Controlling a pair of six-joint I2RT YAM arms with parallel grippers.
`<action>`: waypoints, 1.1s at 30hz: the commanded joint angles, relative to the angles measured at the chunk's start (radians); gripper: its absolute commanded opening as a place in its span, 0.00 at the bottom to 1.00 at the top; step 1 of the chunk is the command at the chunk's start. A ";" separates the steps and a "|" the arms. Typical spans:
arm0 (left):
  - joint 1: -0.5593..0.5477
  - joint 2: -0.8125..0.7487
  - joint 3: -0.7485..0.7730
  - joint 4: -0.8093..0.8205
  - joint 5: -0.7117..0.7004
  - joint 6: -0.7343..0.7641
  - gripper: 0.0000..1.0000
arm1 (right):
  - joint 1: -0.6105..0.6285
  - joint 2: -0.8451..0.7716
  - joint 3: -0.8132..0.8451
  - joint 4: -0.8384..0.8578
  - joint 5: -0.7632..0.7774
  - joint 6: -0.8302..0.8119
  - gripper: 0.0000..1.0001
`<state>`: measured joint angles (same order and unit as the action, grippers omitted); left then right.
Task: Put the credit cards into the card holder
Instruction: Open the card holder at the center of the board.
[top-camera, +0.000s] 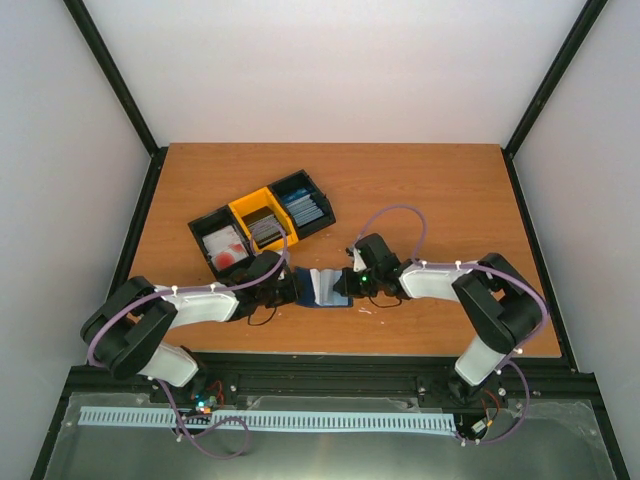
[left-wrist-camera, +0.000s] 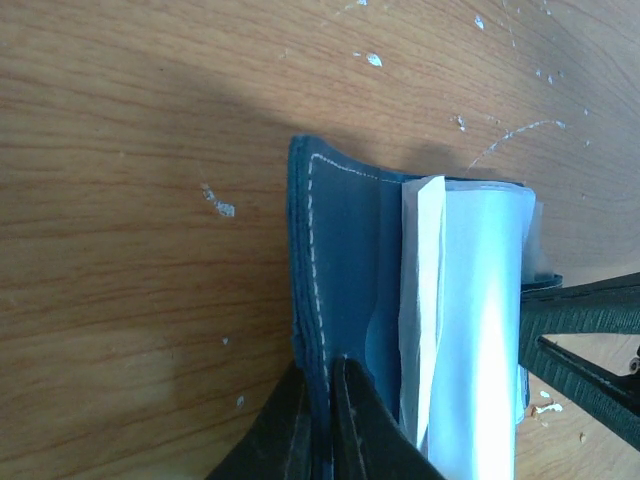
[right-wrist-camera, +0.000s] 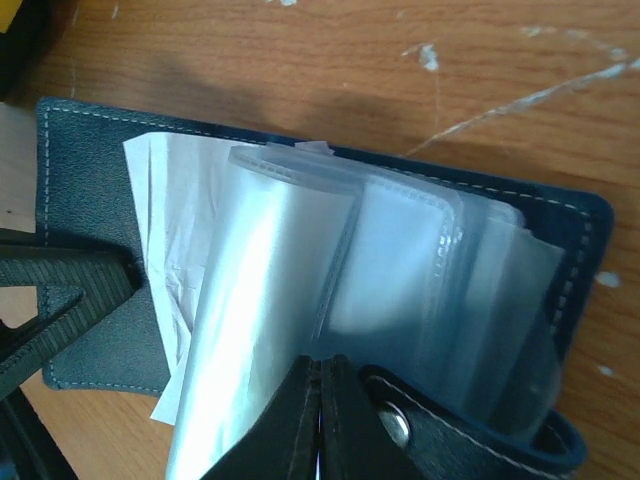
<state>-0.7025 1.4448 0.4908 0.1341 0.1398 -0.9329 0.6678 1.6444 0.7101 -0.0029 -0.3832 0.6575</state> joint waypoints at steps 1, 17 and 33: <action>0.000 0.016 0.007 0.002 0.005 -0.004 0.02 | -0.003 0.037 0.005 0.066 -0.113 -0.015 0.04; 0.000 0.012 0.009 0.003 -0.001 -0.003 0.03 | 0.067 0.125 0.117 0.003 -0.076 -0.153 0.28; 0.000 -0.212 -0.063 -0.086 -0.152 -0.122 0.37 | 0.235 0.280 0.306 -0.420 0.449 -0.254 0.53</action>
<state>-0.7025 1.3106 0.4534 0.0963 0.0692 -0.9943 0.8787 1.8198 1.0313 -0.2680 -0.0994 0.4267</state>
